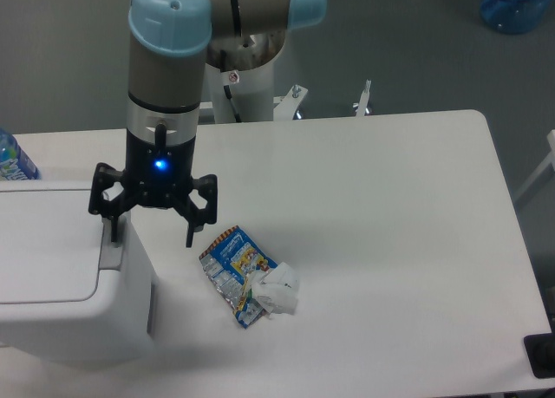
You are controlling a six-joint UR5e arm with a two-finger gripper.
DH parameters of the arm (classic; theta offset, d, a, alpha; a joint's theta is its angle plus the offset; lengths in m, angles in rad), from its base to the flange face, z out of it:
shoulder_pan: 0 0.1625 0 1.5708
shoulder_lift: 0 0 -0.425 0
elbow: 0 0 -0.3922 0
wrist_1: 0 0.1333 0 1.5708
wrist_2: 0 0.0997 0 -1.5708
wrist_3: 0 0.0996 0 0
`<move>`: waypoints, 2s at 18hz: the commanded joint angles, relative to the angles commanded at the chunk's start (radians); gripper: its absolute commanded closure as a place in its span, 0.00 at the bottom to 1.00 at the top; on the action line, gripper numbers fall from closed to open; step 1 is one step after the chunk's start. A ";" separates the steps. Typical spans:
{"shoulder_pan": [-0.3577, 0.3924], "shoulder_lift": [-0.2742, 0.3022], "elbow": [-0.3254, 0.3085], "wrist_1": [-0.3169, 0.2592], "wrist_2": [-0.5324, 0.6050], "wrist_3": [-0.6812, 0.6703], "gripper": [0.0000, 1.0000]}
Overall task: Open the trash can
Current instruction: 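Press down on the lid edge with the gripper to pop it open, then lift the gripper up and away from the opened trash can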
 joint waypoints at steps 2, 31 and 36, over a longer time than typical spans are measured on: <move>0.000 0.000 0.000 0.000 0.000 0.000 0.00; 0.046 0.002 0.141 0.000 0.139 0.099 0.00; 0.118 0.021 0.147 -0.075 0.202 0.371 0.00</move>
